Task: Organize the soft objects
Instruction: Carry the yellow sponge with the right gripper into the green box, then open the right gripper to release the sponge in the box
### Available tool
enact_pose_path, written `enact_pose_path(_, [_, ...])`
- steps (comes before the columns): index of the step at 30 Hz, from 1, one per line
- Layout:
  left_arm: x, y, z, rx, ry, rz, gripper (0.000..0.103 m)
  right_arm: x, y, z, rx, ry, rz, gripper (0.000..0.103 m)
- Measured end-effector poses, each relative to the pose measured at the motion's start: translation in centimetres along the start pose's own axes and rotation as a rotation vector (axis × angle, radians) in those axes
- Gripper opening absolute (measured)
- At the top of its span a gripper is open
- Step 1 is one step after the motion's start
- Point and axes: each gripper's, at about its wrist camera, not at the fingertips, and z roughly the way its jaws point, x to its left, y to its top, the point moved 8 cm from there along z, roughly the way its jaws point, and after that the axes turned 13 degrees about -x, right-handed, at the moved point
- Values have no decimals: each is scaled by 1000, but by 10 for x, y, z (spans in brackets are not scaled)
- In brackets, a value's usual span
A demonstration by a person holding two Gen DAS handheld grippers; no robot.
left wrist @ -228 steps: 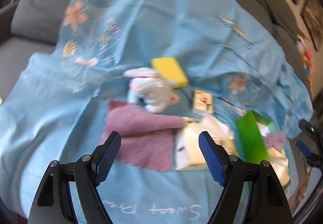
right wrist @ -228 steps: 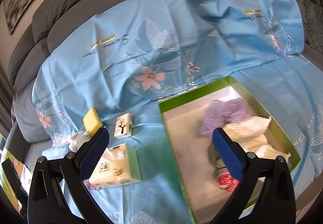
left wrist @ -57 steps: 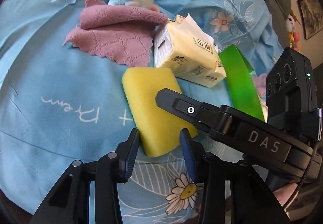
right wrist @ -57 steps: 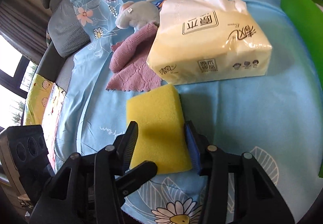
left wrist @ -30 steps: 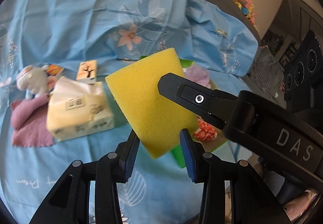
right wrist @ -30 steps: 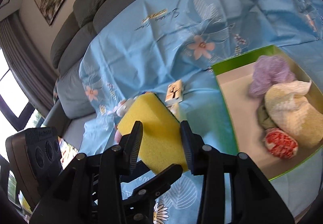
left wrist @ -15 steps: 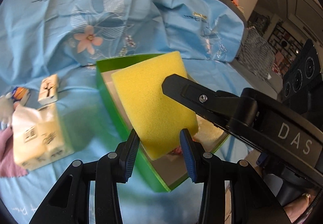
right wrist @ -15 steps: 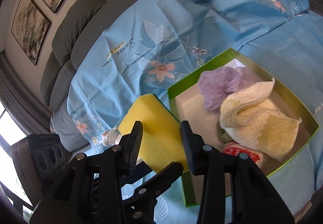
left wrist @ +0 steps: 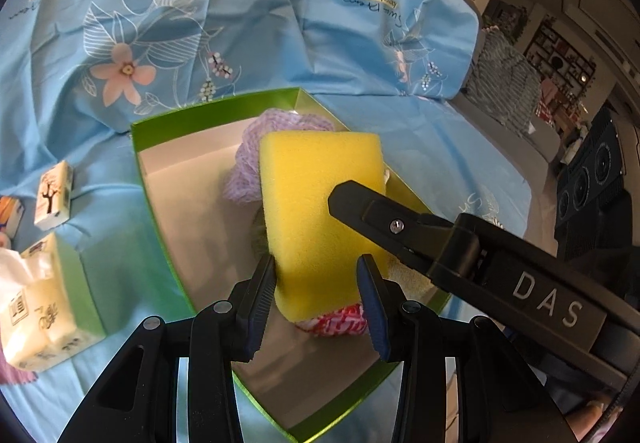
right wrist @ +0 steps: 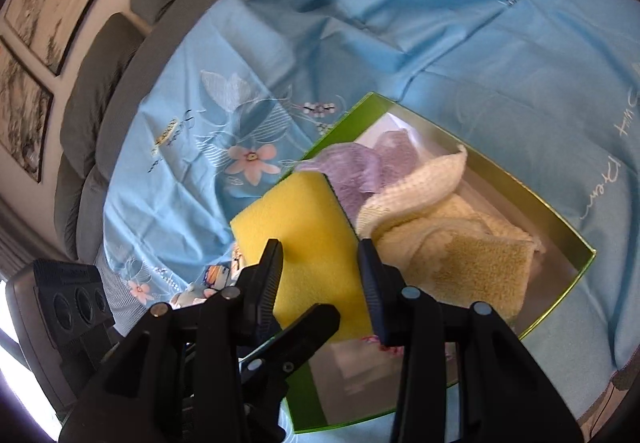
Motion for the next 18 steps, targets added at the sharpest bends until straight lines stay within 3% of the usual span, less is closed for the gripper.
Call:
enact_pose_path(9, [0, -11, 22, 62, 9, -12, 42, -25, -1, 13, 35, -87, 39, 40])
enact_pose_path(18, [5, -14, 23, 75, 25, -33, 42, -25, -3, 16, 39, -110, 18, 39])
